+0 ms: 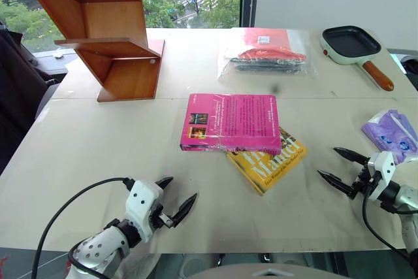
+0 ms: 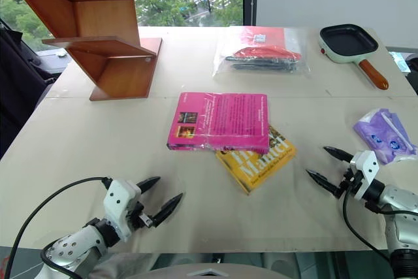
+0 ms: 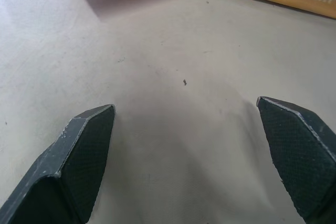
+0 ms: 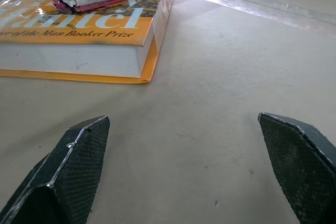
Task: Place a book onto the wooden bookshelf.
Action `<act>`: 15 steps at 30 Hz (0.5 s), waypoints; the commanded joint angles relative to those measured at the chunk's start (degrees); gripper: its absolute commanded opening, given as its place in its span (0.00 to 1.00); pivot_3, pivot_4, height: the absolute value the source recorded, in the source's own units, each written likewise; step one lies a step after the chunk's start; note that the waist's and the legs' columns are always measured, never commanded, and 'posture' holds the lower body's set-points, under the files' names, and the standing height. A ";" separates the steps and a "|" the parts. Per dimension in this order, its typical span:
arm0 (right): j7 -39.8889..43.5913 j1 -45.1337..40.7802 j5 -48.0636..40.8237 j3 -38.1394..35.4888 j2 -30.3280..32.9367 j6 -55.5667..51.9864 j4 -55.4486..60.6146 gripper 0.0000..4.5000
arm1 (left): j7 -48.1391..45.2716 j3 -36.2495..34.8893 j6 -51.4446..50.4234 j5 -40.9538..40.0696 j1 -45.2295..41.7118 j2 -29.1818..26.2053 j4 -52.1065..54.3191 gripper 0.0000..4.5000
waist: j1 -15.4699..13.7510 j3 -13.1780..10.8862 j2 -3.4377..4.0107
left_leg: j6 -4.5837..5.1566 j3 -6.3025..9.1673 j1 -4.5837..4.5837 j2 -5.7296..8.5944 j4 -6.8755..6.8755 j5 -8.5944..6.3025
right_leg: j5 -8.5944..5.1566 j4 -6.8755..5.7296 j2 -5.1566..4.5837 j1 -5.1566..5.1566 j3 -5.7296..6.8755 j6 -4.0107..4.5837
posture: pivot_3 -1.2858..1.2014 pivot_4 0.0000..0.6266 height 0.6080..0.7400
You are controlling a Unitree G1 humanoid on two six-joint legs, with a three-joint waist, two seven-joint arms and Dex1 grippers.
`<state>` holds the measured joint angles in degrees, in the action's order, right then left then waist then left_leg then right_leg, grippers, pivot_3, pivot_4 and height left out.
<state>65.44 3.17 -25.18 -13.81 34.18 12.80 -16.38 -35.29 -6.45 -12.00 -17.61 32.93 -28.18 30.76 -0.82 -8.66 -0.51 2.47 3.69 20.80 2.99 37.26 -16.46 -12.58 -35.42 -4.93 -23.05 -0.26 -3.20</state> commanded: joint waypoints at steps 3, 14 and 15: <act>0.87 3.22 -2.52 -1.88 1.59 -2.20 5.74 1.00 | -0.89 -1.57 -1.07 -1.60 0.57 -1.09 1.66 0.99 | -0.09 -0.02 0.00 | 0.00 0.02 0.01 0.00 0.00 0.00 | 0.00 -0.01 0.00 0.00 0.01 0.00 | 0.52 0.24 1.00; -0.88 3.41 -3.39 -2.71 2.10 -4.52 8.54 1.00 | -0.16 -2.98 -6.57 -11.36 2.52 2.06 6.50 0.99 | 0.03 -0.33 -0.26 | 0.00 0.04 0.06 0.00 0.06 0.00 | 0.00 -0.02 -0.01 -0.02 0.03 -0.01 | 0.52 0.24 1.00; -0.81 3.40 -3.37 -2.72 2.10 -4.49 8.53 1.00 | -0.19 -2.74 -6.77 -11.35 2.63 2.00 6.63 0.99 | 0.01 -0.34 -0.26 | 0.00 0.06 0.06 -0.01 0.06 0.00 | 0.00 -0.03 0.00 -0.02 0.04 0.00 | 0.52 0.24 1.00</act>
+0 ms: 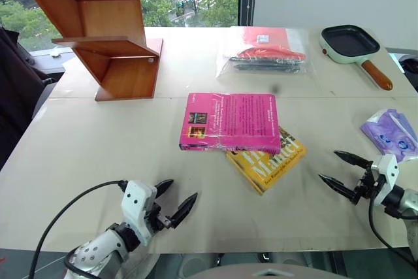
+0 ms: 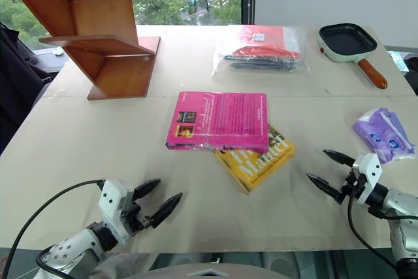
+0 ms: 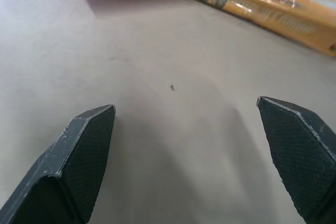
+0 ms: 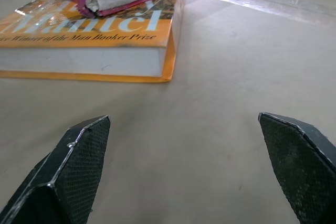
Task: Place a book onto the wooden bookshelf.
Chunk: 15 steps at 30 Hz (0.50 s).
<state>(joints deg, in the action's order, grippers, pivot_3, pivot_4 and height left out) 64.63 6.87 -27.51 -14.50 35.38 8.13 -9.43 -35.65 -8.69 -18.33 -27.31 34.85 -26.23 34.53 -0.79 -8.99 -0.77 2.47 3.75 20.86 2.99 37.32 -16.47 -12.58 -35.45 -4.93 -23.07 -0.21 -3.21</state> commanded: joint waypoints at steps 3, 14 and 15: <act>0.32 0.19 -1.17 -1.83 0.66 0.40 2.38 1.00 | 1.06 0.16 -1.19 -2.92 0.34 0.97 4.01 0.99 | -0.12 -0.04 0.04 | 0.00 0.02 0.02 0.00 0.00 0.00 | 0.00 0.00 0.01 0.00 0.03 0.01 | 0.52 0.24 1.00; 0.78 5.91 -9.39 -4.87 0.98 -4.10 16.82 1.00 | 10.03 -2.86 -10.88 -25.82 -5.06 10.27 4.10 0.99 | -0.11 -0.07 0.01 | -0.01 0.11 0.06 0.02 0.06 0.00 | 0.14 -0.06 0.00 -0.01 0.07 -0.23 | 0.52 0.24 1.00; 1.29 7.27 -10.93 -5.60 1.37 -5.33 18.81 1.00 | 9.36 -3.26 -12.02 -28.82 -4.62 10.15 3.49 0.99 | -0.10 -0.08 0.02 | -0.01 0.11 0.06 0.02 0.05 0.00 | 0.14 -0.06 0.00 -0.01 0.08 -0.23 | 0.52 0.24 1.00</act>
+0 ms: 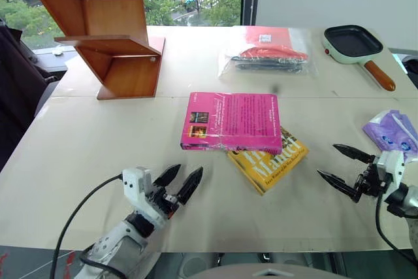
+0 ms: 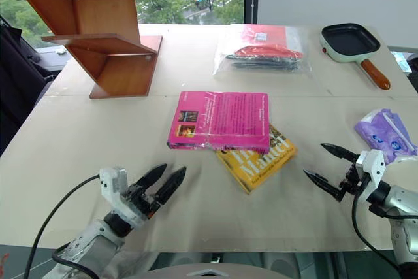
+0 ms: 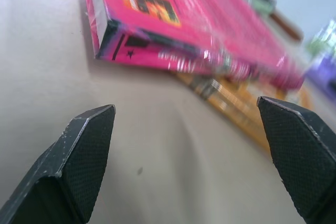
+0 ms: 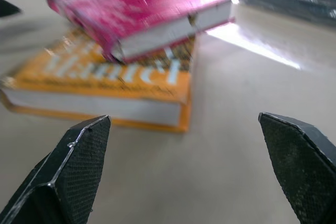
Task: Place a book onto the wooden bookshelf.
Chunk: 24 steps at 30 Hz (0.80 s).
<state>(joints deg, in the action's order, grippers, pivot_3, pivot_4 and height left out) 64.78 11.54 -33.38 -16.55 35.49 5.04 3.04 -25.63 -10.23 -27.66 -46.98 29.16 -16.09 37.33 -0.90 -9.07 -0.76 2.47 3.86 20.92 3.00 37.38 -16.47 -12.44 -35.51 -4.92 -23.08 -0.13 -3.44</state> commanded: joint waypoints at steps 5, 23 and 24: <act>5.35 10.02 -14.08 -8.72 4.76 -8.46 16.64 1.00 | 2.71 -4.26 -5.91 -22.96 -2.61 2.17 -5.10 0.99 | -0.02 -0.04 0.02 | 0.01 0.00 0.06 0.02 0.06 0.00 | -0.03 0.04 -0.02 0.00 0.02 0.01 | 0.52 0.24 1.00; 0.56 22.34 -23.85 -22.59 5.74 -18.67 34.25 1.00 | 28.88 -1.37 -8.43 -46.18 -14.84 16.13 -16.90 0.99 | -1.14 0.07 -0.14 | 0.00 0.22 0.02 0.16 0.15 0.00 | -0.01 -0.01 -0.07 0.14 0.15 -0.01 | 0.52 0.24 1.00; 0.59 22.47 -23.81 -23.00 5.71 -18.85 34.35 1.00 | 29.41 -1.28 -8.27 -46.42 -15.42 16.55 -17.58 0.99 | -1.31 0.07 -0.14 | 0.00 0.21 0.01 0.18 0.15 0.00 | -0.01 -0.01 -0.06 0.15 0.15 -0.01 | 0.52 0.24 1.00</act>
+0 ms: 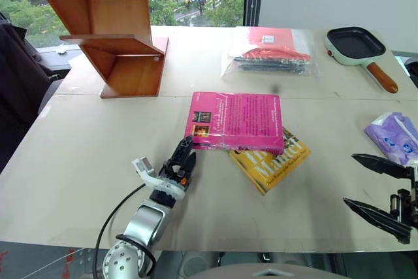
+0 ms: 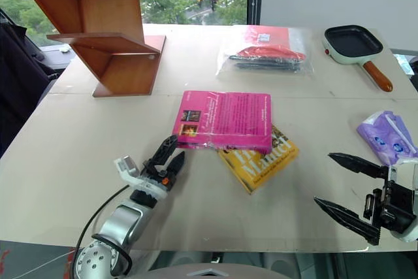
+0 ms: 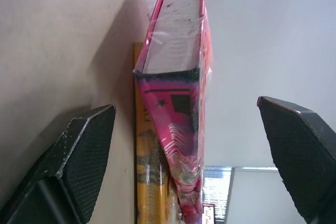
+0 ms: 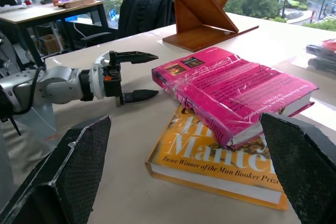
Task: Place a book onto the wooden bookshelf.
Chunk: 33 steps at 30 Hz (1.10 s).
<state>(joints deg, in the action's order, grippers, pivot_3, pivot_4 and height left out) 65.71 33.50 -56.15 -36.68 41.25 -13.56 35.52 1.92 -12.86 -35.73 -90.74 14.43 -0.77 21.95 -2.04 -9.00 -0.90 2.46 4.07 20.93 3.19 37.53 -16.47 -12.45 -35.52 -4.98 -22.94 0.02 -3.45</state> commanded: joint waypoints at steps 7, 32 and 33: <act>-1.40 3.21 -1.51 -6.82 -1.09 -1.33 4.38 1.00 | 0.82 2.97 -1.31 -2.23 -3.78 4.27 -7.24 0.99 | -1.13 0.25 0.41 | 0.01 0.11 -0.10 0.10 0.03 0.01 | -0.14 0.05 0.03 0.24 0.13 0.21 | 0.52 0.24 1.00; -6.67 7.41 -1.10 -12.86 -5.68 -1.37 11.05 1.00 | -1.18 2.54 6.78 7.00 -22.79 10.22 -20.79 0.56 | -1.77 0.33 0.52 | -0.02 0.34 -0.12 0.16 0.06 0.04 | -0.28 0.06 0.01 0.39 0.30 -0.01 | 0.52 0.24 1.00; -6.71 7.43 -1.12 -12.88 -5.67 -1.35 11.04 1.00 | -0.93 2.55 6.91 6.92 -23.00 10.32 -20.81 0.46 | -1.78 0.32 0.52 | -0.01 0.34 -0.12 0.16 0.05 0.04 | -0.28 0.06 0.02 0.39 0.30 -0.01 | 0.52 0.24 1.00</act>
<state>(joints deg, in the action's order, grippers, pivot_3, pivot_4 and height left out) 59.52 40.66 -56.83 -48.34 35.67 -15.88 45.09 0.51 -10.94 -29.27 -83.70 -7.90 3.43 1.99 -3.82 -8.68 -0.39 2.45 4.41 20.81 3.35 37.59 -16.43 -12.73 -35.46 -4.95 -22.55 0.33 -3.46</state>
